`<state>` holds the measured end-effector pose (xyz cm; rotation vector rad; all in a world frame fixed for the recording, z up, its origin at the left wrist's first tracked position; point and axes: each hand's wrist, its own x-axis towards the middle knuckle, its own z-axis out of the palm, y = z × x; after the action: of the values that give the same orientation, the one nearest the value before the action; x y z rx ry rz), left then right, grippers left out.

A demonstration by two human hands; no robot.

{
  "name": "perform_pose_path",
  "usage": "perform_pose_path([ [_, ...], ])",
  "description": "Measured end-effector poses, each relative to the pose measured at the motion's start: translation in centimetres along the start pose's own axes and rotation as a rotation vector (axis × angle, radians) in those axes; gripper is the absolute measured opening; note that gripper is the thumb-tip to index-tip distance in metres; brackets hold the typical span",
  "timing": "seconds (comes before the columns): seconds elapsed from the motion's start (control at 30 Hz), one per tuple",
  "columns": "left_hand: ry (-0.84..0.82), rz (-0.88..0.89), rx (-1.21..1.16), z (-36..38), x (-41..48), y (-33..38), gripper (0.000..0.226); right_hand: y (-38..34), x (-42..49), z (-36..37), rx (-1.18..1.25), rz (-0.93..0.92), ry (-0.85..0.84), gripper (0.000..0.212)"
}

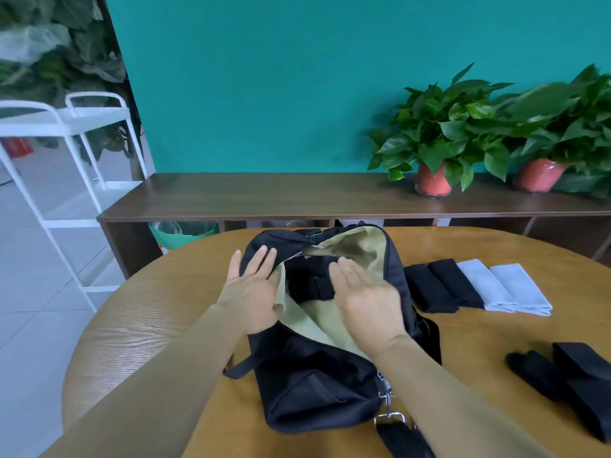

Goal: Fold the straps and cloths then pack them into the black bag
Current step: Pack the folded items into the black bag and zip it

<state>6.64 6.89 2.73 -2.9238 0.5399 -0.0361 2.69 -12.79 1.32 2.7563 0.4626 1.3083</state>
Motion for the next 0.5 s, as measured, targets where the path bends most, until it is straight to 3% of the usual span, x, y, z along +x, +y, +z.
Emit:
perform_pose_path([
  [0.1,0.04,0.007,-0.04,0.2,0.4,-0.2,0.081,-1.7,1.1,3.2,0.006,-0.029,-0.134,0.046],
  [0.3,0.089,-0.019,-0.09,0.8,0.9,-0.9,0.095,-3.2,2.9,8.7,0.004,-0.058,-0.345,0.033],
  [0.5,0.132,-0.034,-0.138,1.8,1.2,-1.1,0.102,-3.8,4.5,12.2,0.001,-0.013,-0.427,0.04],
])
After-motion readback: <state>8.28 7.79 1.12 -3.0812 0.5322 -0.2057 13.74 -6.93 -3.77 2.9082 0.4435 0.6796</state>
